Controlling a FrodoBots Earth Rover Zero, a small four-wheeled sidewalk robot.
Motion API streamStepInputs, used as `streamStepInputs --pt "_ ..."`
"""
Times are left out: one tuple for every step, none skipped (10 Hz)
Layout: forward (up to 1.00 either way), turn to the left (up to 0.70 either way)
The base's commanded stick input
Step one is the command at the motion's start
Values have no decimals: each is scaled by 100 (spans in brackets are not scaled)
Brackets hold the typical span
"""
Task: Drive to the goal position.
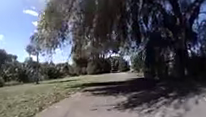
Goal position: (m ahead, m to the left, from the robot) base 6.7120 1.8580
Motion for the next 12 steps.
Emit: streamStepInputs --pt "100 0" --pt "100 0" --pt "100 0" --pt "100 0" --pt "100 0" --pt "100 0" --pt "100 0" --pt "100 0" --pt "100 0" --pt "100 0" --pt "100 0" --pt "100 0"
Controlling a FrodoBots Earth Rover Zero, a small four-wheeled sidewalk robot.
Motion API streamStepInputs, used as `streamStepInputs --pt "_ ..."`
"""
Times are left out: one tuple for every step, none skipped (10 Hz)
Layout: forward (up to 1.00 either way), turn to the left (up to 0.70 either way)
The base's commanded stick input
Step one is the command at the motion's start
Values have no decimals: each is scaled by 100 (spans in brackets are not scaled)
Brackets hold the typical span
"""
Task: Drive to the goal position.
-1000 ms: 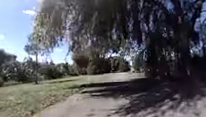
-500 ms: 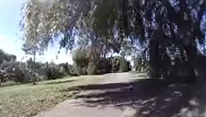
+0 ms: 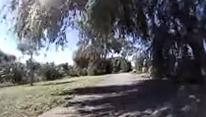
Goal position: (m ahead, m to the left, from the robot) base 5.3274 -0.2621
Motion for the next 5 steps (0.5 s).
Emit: streamStepInputs --pt "100 0" --pt "100 0" --pt "100 0" --pt "100 0" --pt "100 0"
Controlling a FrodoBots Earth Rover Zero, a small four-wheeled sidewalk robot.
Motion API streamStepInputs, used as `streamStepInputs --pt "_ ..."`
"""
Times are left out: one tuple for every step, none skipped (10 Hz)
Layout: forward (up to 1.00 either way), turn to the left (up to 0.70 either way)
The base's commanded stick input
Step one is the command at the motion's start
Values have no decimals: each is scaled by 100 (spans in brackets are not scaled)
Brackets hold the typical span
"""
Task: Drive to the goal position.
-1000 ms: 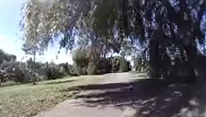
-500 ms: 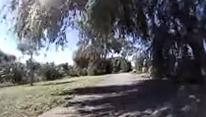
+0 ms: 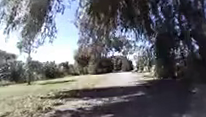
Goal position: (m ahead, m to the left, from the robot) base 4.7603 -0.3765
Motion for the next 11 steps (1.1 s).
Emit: streamStepInputs --pt "100 0" --pt "100 0" --pt "100 0" --pt "100 0" --pt "100 0" --pt "100 0" --pt "100 0" --pt "100 0" --pt "100 0" --pt "100 0" --pt "100 0"
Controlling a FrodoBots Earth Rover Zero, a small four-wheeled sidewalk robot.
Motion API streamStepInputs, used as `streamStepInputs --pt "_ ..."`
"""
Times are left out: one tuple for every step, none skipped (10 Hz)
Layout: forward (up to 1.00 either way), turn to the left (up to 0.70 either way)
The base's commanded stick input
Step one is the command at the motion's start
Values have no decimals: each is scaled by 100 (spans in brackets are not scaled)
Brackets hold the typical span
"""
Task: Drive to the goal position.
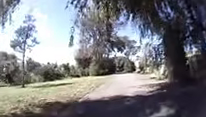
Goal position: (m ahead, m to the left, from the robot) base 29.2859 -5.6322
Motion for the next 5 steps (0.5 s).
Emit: streamStepInputs --pt "100 0" --pt "100 0" --pt "100 0" --pt "100 0" --pt "100 0"
